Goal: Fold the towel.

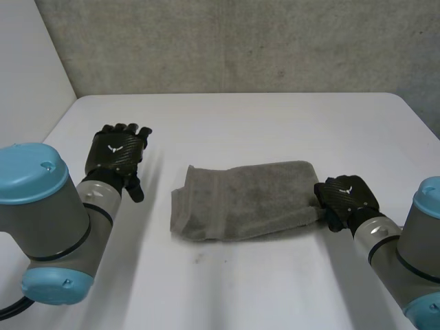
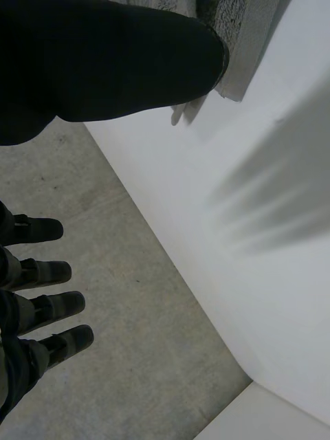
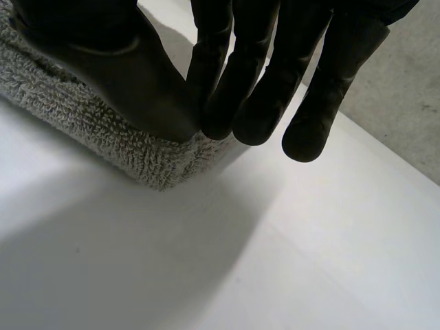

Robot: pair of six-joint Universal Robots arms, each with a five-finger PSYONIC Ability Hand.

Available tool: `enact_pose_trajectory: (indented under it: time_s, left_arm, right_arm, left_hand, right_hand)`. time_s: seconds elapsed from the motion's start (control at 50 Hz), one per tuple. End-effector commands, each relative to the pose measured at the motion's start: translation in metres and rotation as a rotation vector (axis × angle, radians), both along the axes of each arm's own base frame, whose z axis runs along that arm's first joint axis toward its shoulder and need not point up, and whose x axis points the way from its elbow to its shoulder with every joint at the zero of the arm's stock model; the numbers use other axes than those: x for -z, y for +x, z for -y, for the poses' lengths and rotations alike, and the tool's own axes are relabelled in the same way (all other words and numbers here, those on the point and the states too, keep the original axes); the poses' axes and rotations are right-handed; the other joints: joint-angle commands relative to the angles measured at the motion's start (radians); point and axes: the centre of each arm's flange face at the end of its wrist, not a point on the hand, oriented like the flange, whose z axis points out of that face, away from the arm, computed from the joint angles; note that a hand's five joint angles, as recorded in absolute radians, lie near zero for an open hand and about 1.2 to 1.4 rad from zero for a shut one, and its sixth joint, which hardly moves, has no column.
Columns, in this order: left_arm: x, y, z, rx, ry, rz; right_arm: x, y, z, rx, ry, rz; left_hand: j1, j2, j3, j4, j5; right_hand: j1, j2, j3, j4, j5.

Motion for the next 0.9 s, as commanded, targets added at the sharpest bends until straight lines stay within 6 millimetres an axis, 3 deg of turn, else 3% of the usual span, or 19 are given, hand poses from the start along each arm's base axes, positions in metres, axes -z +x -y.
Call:
enact_pose_trajectory:
  time_s: [0.02, 0.04, 0.08, 0.26, 0.38, 0.42, 0.46, 0.54, 0.58, 0.6, 0.64, 0.66, 0.68, 0.7, 0.72, 0.76, 0.78, 0.82, 0.9]
  left_arm:
    - [0.001, 0.001, 0.0, -0.003, 0.004, 0.002]
    - [0.001, 0.001, 0.0, -0.003, 0.004, 0.002]
    - [0.001, 0.002, -0.001, -0.003, 0.004, 0.002]
    - [0.002, 0.001, -0.002, 0.009, 0.006, 0.002]
    - [0.002, 0.0, -0.003, 0.013, 0.008, 0.002]
    - [0.002, 0.0, -0.003, 0.013, 0.009, 0.003]
    - [0.002, 0.0, -0.003, 0.013, 0.009, 0.003]
    - [0.002, 0.001, -0.003, 0.012, 0.008, 0.002]
    - [-0.005, 0.001, -0.001, 0.007, -0.011, -0.009]
    - [-0.005, 0.001, -0.001, 0.007, -0.011, -0.009]
    - [-0.018, 0.004, 0.001, -0.004, -0.046, -0.029]
    - [-0.018, 0.004, 0.001, -0.004, -0.046, -0.029]
    - [-0.025, 0.004, 0.001, -0.006, -0.064, -0.042]
    - [-0.025, 0.004, 0.001, -0.006, -0.064, -0.043]
    - [-0.031, 0.006, 0.002, -0.012, -0.078, -0.059]
    - [-0.043, 0.012, 0.005, -0.034, -0.101, -0.105]
    - [-0.044, 0.012, 0.005, -0.034, -0.101, -0.106]
    - [-0.05, 0.015, 0.007, -0.046, -0.108, -0.147]
    - [-0.052, 0.015, 0.008, -0.045, -0.108, -0.175]
  right_arm:
    - [-0.007, 0.005, 0.001, -0.014, -0.015, 0.012]
    - [-0.006, 0.004, 0.0, -0.013, -0.007, 0.013]
    - [-0.004, 0.004, -0.003, -0.016, 0.002, 0.011]
    - [0.003, 0.003, -0.008, -0.021, 0.03, 0.005]
    - [0.006, 0.004, -0.006, -0.023, 0.034, 0.005]
    - [0.006, 0.003, -0.002, -0.017, 0.024, 0.002]
    - [0.004, 0.002, 0.0, -0.017, 0.013, -0.005]
    - [-0.01, 0.009, 0.008, -0.039, -0.057, -0.017]
    - [-0.033, 0.024, 0.016, -0.09, -0.164, -0.055]
    - [-0.033, 0.024, 0.016, -0.09, -0.164, -0.055]
    - [-0.056, 0.077, -0.007, -0.271, -0.296, -0.078]
    - [-0.056, 0.077, -0.007, -0.272, -0.296, -0.078]
    - [-0.061, 0.108, -0.026, -0.381, -0.35, -0.084]
    - [-0.061, 0.108, -0.026, -0.382, -0.35, -0.084]
    - [-0.062, 0.135, -0.042, -0.475, -0.393, -0.098]
    - [-0.055, 0.175, -0.074, -0.649, -0.419, -0.146]
    - [-0.055, 0.176, -0.075, -0.649, -0.419, -0.146]
    - [-0.033, 0.201, -0.101, -0.803, -0.363, -0.208]
    - [-0.009, 0.212, -0.116, -0.889, -0.263, -0.27]
  left_hand:
    - [0.005, 0.008, 0.009, 0.009, -0.026]
    - [0.005, 0.008, 0.009, 0.009, -0.026]
    - [0.005, 0.008, 0.009, 0.009, -0.026]
    - [0.005, 0.008, 0.009, 0.009, -0.026]
    - [0.005, 0.008, 0.009, 0.009, -0.026]
    - [0.005, 0.008, 0.009, 0.009, -0.026]
    - [0.005, 0.008, 0.009, 0.009, -0.026]
    - [0.005, 0.008, 0.009, 0.009, -0.026]
    - [0.005, 0.008, 0.009, 0.009, -0.026]
    - [0.005, 0.008, 0.009, 0.009, -0.026]
    - [0.005, 0.008, 0.009, 0.009, -0.026]
    - [0.005, 0.008, 0.009, 0.009, -0.026]
    - [0.005, 0.008, 0.009, 0.009, -0.026]
    - [0.005, 0.008, 0.009, 0.009, -0.026]
    - [0.005, 0.008, 0.009, 0.009, -0.026]
    - [0.005, 0.008, 0.009, 0.009, -0.026]
    - [0.005, 0.008, 0.009, 0.009, -0.026]
    - [0.005, 0.008, 0.009, 0.009, -0.026]
    - [0.005, 0.008, 0.009, 0.009, -0.026]
  right_hand:
    - [-0.202, -0.24, -0.243, -0.246, -0.24]
    - [-0.579, -0.618, -0.62, -0.624, -0.618]
    - [-0.688, -0.726, -0.729, -0.732, -0.726]
    - [-0.701, -0.739, -0.742, -0.745, -0.739]
    - [-0.492, -0.53, -0.533, -0.537, -0.531]
    - [-0.016, -0.054, -0.057, -0.061, -0.055]
    - [0.102, 0.063, 0.06, 0.057, 0.063]
    - [0.103, 0.065, 0.062, 0.058, 0.064]
    - [0.103, 0.065, 0.062, 0.058, 0.064]
    - [0.103, 0.065, 0.062, 0.058, 0.064]
    - [0.103, 0.065, 0.062, 0.058, 0.064]
    - [0.103, 0.065, 0.062, 0.058, 0.064]
    - [0.103, 0.065, 0.062, 0.058, 0.064]
    - [0.103, 0.065, 0.062, 0.058, 0.064]
    - [0.103, 0.065, 0.062, 0.058, 0.064]
    - [0.103, 0.065, 0.062, 0.058, 0.064]
    - [0.103, 0.065, 0.062, 0.058, 0.064]
    - [0.103, 0.065, 0.062, 0.058, 0.064]
    - [0.103, 0.065, 0.062, 0.058, 0.064]
